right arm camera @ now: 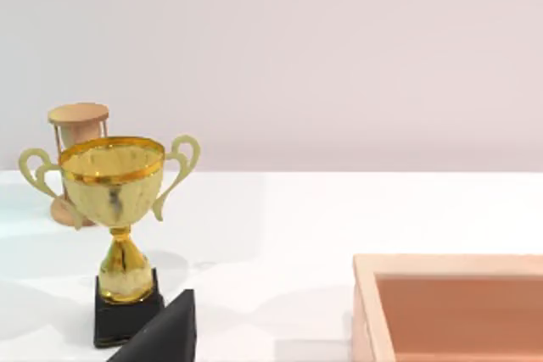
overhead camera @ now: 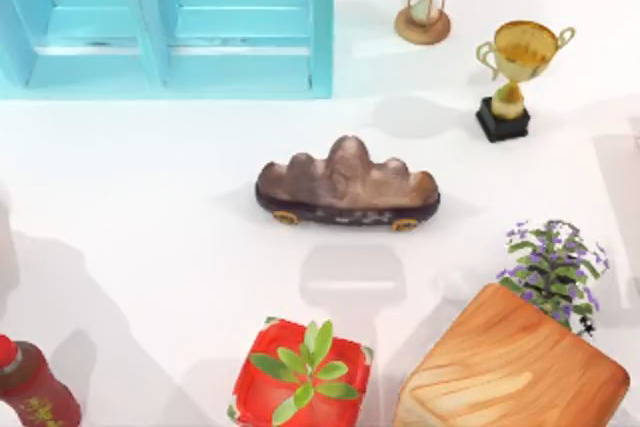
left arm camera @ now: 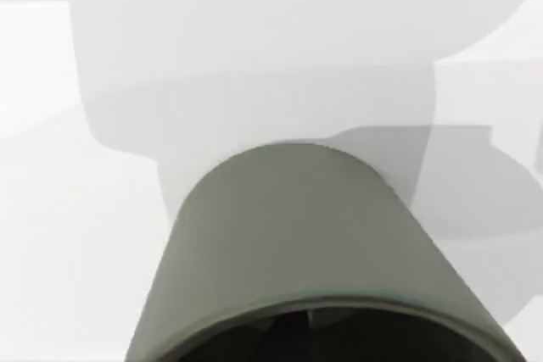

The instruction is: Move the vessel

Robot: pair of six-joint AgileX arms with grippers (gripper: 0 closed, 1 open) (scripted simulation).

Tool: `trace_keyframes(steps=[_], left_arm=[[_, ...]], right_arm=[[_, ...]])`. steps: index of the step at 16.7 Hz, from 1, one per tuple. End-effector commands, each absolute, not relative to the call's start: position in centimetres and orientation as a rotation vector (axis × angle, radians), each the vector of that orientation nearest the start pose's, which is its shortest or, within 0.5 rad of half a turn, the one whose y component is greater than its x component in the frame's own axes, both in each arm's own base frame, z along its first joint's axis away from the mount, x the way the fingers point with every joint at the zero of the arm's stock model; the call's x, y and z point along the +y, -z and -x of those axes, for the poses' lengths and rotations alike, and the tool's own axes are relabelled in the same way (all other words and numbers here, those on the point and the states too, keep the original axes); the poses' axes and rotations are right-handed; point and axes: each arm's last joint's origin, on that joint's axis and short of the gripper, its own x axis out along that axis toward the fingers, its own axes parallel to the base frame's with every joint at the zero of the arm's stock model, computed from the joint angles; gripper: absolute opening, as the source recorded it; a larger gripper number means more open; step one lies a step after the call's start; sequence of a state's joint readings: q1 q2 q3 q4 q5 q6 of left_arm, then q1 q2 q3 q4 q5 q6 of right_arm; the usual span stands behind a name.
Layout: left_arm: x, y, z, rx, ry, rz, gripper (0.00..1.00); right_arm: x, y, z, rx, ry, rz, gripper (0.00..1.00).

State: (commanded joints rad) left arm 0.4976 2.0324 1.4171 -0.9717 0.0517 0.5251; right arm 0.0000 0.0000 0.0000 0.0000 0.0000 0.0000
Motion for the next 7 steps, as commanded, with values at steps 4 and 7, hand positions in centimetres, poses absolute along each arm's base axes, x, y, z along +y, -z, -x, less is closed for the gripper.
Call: trace_keyframes(steps=[4, 7], left_arm=[[18.11, -14.47, -33.01, 1.56, 0.056, 0.025, 1.0], [18.11, -14.47, -33.01, 1.56, 0.056, 0.025, 1.0]], right_arm=[[-0.12, -16.0, -10.57, 0.0, 0.0, 0.0, 1.0], [-0.12, -16.0, -10.57, 0.0, 0.0, 0.0, 1.0]])
